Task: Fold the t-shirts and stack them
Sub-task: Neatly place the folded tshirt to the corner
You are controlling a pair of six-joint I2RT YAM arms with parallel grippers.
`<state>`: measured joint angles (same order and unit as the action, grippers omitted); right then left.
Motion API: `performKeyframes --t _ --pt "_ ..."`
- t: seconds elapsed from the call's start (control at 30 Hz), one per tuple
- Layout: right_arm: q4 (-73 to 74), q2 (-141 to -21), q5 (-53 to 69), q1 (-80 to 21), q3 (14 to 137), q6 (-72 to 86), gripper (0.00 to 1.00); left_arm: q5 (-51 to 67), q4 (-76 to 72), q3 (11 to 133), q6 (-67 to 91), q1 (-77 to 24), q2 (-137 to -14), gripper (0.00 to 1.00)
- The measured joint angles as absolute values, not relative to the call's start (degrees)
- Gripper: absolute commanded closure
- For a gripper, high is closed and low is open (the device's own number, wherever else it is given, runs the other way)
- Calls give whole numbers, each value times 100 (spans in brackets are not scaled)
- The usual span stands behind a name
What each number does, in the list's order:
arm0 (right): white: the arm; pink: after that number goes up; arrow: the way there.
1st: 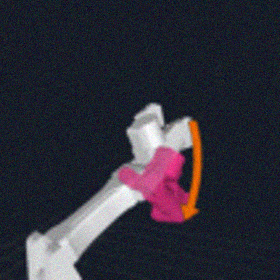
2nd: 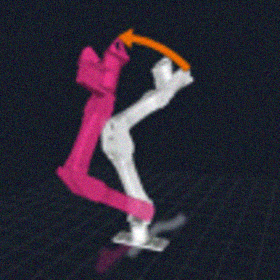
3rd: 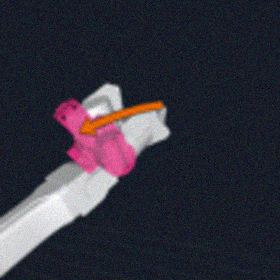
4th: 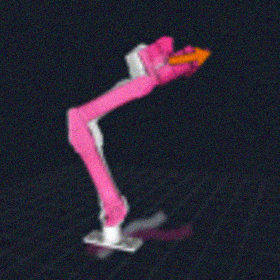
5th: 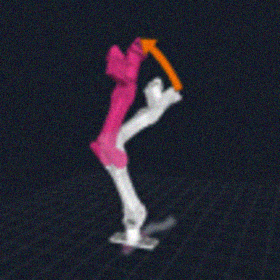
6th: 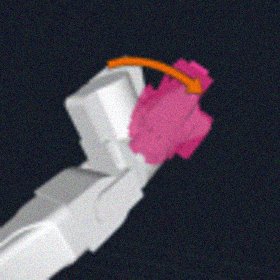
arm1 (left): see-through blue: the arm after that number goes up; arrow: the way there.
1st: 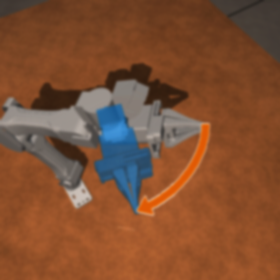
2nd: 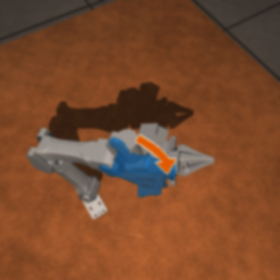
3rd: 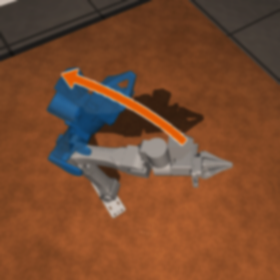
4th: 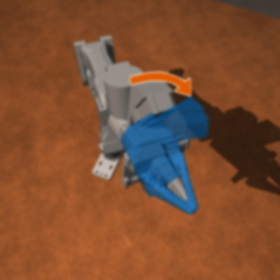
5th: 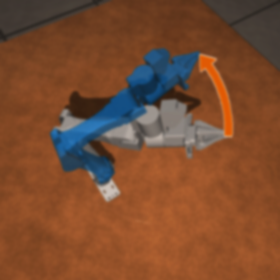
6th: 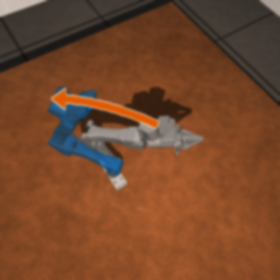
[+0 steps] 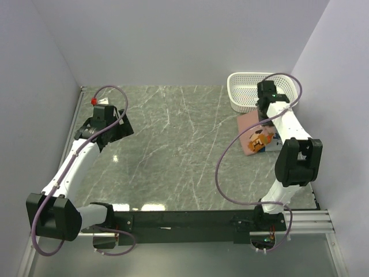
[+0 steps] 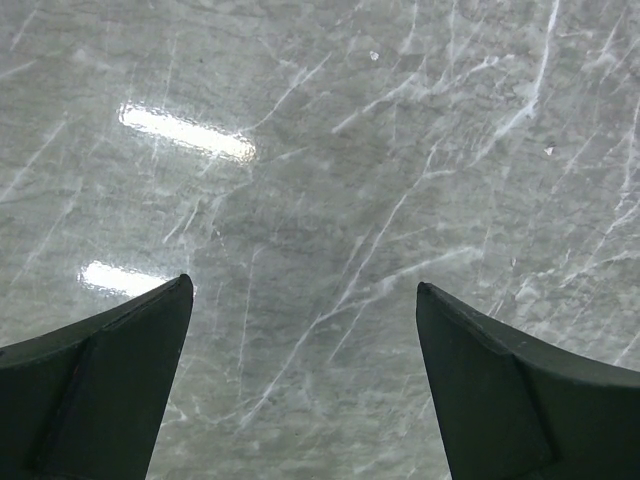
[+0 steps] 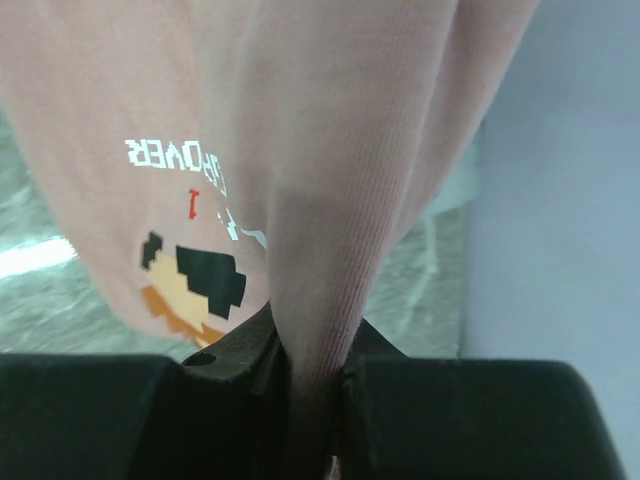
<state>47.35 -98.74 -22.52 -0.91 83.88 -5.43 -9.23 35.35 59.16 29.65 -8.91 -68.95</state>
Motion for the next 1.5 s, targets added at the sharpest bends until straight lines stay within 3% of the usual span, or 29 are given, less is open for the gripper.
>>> performKeyframes --t 0.63,1.23,1.27,1.3,1.4,1.5 --pt "4392 -10409 -2182 1269 8726 -812 100 -622 3494 5913 2965 -735 -6984 4" --pt "3811 -11489 -2390 1636 8779 -888 99 -622 3496 5894 2963 -731 -7397 5" --pt "3785 -11493 -2423 1651 8779 -886 96 -620 3496 5894 2963 -731 -7413 5" --pt "3763 -11502 -2449 1660 8779 -884 84 -617 3494 5894 2963 -731 -7419 5" --pt "3658 -11548 -2580 1688 8779 -851 65 -609 3494 5894 2963 -731 -7435 5" --pt "3573 -11609 -2827 1706 8779 -819 57 -611 3496 5894 2963 -731 -7467 5"
